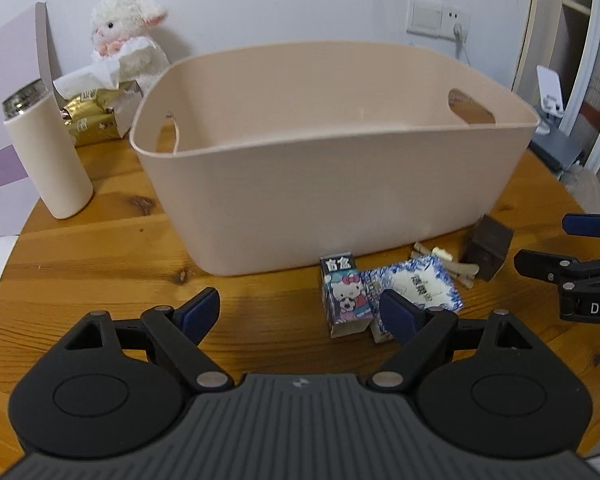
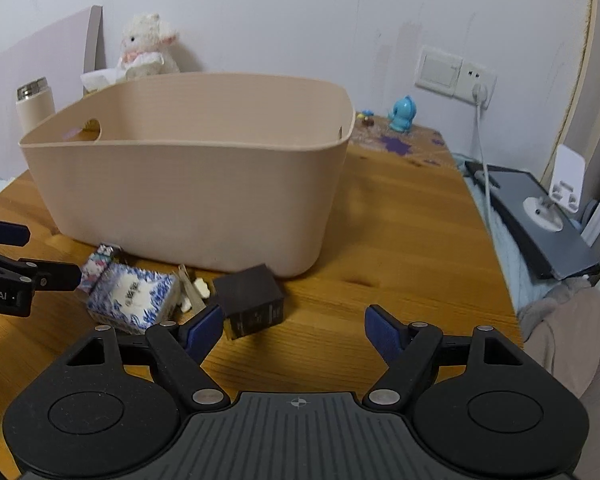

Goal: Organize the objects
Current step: 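Move both tools toward the Hello Kitty box and black cube box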

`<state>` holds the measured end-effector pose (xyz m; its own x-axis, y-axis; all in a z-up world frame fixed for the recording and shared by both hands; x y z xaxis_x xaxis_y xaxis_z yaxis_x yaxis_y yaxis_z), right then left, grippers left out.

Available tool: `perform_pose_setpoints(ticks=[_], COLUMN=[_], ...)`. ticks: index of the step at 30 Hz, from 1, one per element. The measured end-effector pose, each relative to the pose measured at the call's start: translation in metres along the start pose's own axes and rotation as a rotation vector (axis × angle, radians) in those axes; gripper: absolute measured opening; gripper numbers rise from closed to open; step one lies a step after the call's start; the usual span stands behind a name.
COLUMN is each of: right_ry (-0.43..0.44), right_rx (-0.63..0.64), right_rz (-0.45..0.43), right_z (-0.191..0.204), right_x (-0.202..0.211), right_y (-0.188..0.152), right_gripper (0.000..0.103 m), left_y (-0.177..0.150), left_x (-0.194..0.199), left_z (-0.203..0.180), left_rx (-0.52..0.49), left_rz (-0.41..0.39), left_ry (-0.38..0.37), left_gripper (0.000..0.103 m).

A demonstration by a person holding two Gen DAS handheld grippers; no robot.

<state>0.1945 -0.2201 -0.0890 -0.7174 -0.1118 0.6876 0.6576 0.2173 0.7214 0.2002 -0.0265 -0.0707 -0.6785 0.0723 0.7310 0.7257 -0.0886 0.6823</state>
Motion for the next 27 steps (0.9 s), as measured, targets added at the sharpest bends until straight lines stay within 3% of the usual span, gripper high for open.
perform_pose_setpoints(ticks=[10, 15, 23, 27], right_ry=[0.028, 0.042, 0.041, 0.048], right_rx=[-0.011, -0.003, -0.024, -0.049], right_rz=[0.000, 0.003, 0.018, 0.025], right_z=[0.007, 0.011, 0.012, 0.011], right_x=[-0.021, -0.026, -0.035, -0.040], right_y=[0.003, 0.004, 0.002, 0.003], right_gripper=[0.080, 0.080, 0.078, 0.075], left_y=[0.002, 0.000, 0.003, -0.002], left_x=[-0.017, -0.022, -0.028, -0.035], left_z=[0.007, -0.001, 0.006, 0.017], left_rx=[0.026, 0.061, 0.073, 0.080], left_rz=[0.011, 0.035, 0.018, 0.053], left_ry=[0.023, -0.032, 0.018, 0.062], left_gripper=[0.088, 0.088, 0.088, 0.087])
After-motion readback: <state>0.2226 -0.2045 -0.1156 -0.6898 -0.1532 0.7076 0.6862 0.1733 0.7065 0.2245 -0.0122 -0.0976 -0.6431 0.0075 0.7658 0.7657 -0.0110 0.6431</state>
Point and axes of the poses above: each gripper's, at about its wrist camera, not at the fingertips, and x roughly against the way its jaws point, z to its left, y to its top, the point moved 9 cm from there along -x, roughly the way its jaws point, and after that the axes turned 2 degrees about x, right-handed, at the moved point
